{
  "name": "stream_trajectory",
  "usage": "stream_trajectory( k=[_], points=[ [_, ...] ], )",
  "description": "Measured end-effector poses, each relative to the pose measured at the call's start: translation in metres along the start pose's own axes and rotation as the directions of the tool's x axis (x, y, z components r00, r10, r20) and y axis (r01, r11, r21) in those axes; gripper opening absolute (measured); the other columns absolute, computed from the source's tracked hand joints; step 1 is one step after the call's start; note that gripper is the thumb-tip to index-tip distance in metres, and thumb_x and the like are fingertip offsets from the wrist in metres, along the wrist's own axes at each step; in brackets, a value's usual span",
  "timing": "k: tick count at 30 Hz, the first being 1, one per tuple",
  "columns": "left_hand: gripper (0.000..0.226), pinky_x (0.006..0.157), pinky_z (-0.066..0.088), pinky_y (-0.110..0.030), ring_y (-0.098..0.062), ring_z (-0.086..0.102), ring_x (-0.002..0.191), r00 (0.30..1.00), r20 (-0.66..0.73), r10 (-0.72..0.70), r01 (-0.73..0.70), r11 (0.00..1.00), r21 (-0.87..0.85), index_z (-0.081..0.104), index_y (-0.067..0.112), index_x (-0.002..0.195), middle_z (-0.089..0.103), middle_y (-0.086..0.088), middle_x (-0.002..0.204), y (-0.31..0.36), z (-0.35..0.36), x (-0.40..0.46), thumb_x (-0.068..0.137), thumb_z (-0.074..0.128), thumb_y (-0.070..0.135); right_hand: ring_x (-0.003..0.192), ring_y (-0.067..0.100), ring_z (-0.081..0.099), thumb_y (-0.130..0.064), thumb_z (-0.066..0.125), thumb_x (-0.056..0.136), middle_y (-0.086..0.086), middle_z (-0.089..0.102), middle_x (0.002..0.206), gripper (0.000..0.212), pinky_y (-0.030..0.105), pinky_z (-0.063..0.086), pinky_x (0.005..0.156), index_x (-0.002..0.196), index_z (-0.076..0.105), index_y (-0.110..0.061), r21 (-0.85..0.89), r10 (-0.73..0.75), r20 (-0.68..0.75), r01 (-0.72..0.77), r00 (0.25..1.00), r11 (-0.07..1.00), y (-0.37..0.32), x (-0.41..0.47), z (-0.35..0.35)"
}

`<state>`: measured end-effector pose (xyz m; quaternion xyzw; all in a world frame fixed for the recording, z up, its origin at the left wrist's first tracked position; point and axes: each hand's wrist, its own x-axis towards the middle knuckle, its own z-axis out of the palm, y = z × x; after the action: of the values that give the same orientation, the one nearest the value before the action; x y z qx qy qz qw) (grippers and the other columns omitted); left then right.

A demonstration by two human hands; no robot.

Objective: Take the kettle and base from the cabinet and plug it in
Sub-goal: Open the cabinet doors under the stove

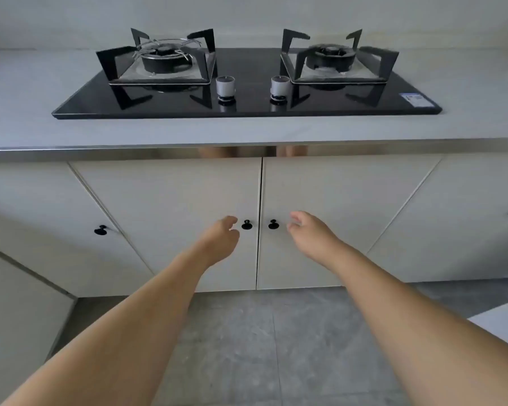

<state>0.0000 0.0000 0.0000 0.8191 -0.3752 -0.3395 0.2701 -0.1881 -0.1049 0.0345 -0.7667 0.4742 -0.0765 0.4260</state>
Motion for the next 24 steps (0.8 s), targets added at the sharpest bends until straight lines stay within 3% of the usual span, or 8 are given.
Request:
stream_trajectory(
  k=[2, 5, 7, 10, 14, 17, 20, 24],
  points=[
    [0.048, 0.098, 0.040, -0.031, -0.022, 0.049, 0.123, 0.999, -0.019, 0.042, -0.043, 0.998, -0.041, 0.041, 0.020, 0.144, 0.044, -0.002, 0.148, -0.010, 0.016, 0.008, 0.097, 0.041, 0.014, 0.122, 0.016, 0.048, -0.029, 0.038, 0.099, -0.001, 0.038, 0.153, 0.048, 0.023, 0.038, 0.081, 0.146, 0.036, -0.020, 0.052, -0.030, -0.044, 0.032, 0.999, 0.998, 0.012, 0.006, 0.015],
    [0.045, 0.073, 0.046, -0.025, -0.018, 0.057, 0.085, 0.990, -0.066, 0.127, -0.133, 0.986, -0.104, 0.051, 0.025, 0.132, 0.056, -0.001, 0.128, -0.022, 0.037, 0.026, 0.093, 0.039, 0.008, 0.102, 0.010, 0.052, -0.028, 0.038, 0.098, -0.002, 0.044, 0.148, 0.046, 0.018, 0.040, 0.069, 0.144, 0.040, -0.021, 0.131, -0.079, -0.093, 0.091, 0.993, 0.987, 0.023, 0.023, 0.033],
    [0.043, 0.055, 0.044, -0.018, -0.013, 0.054, 0.066, 0.972, -0.148, 0.180, -0.200, 0.971, -0.132, 0.056, 0.030, 0.118, 0.061, 0.002, 0.113, -0.030, 0.047, 0.034, 0.090, 0.037, 0.004, 0.100, 0.010, 0.053, -0.025, 0.038, 0.099, 0.001, 0.048, 0.144, 0.044, 0.020, 0.040, 0.075, 0.142, 0.043, -0.018, 0.157, -0.128, -0.155, 0.152, 0.980, 0.976, 0.027, 0.034, 0.039],
    [0.047, 0.041, 0.039, -0.014, -0.013, 0.050, 0.054, 0.935, -0.275, 0.222, -0.274, 0.948, -0.164, 0.056, 0.038, 0.103, 0.063, 0.007, 0.100, -0.038, 0.058, 0.038, 0.087, 0.034, 0.001, 0.119, 0.016, 0.052, -0.023, 0.040, 0.100, 0.003, 0.052, 0.141, 0.040, 0.022, 0.037, 0.092, 0.138, 0.049, -0.015, 0.162, -0.198, -0.251, 0.242, 0.948, 0.957, 0.031, 0.044, 0.046],
    [0.051, 0.046, 0.041, -0.017, -0.019, 0.056, 0.065, 0.896, -0.342, 0.285, -0.364, 0.911, -0.193, 0.059, 0.037, 0.105, 0.063, 0.015, 0.107, -0.049, 0.068, 0.033, 0.087, 0.034, -0.003, 0.099, 0.012, 0.054, -0.029, 0.038, 0.101, 0.000, 0.059, 0.129, 0.035, 0.020, 0.040, 0.075, 0.130, 0.055, -0.017, 0.168, -0.281, -0.312, 0.344, 0.908, 0.924, 0.030, 0.044, 0.059],
    [0.053, 0.056, 0.046, -0.018, -0.022, 0.063, 0.081, 0.864, -0.373, 0.338, -0.428, 0.884, -0.188, 0.061, 0.031, 0.111, 0.062, 0.016, 0.108, -0.060, 0.074, 0.020, 0.086, 0.031, -0.005, 0.107, 0.021, 0.057, -0.030, 0.036, 0.102, 0.005, 0.062, 0.123, 0.036, 0.028, 0.043, 0.087, 0.125, 0.056, -0.012, 0.157, -0.347, -0.333, 0.415, 0.877, 0.896, 0.024, 0.039, 0.070],
    [0.056, 0.059, 0.046, -0.011, -0.007, 0.065, 0.088, 0.838, -0.379, 0.393, -0.472, 0.870, -0.141, 0.062, 0.027, 0.114, 0.064, 0.010, 0.113, -0.075, 0.078, 0.002, 0.086, 0.028, -0.007, 0.099, 0.027, 0.058, -0.030, 0.032, 0.102, 0.018, 0.063, 0.118, 0.040, 0.036, 0.045, 0.088, 0.116, 0.058, -0.003, 0.220, -0.375, -0.315, 0.451, 0.872, 0.865, 0.016, 0.033, 0.080],
    [0.064, 0.065, 0.050, -0.018, -0.007, 0.065, 0.093, 0.818, -0.370, 0.441, -0.503, 0.860, -0.088, 0.057, 0.032, 0.125, 0.060, 0.012, 0.120, -0.091, 0.077, -0.024, 0.086, 0.026, -0.007, 0.105, 0.024, 0.061, -0.034, 0.035, 0.100, 0.010, 0.067, 0.114, 0.037, 0.038, 0.047, 0.097, 0.111, 0.062, -0.011, 0.333, -0.387, -0.256, 0.456, 0.886, 0.825, 0.008, 0.023, 0.089]
  ],
)
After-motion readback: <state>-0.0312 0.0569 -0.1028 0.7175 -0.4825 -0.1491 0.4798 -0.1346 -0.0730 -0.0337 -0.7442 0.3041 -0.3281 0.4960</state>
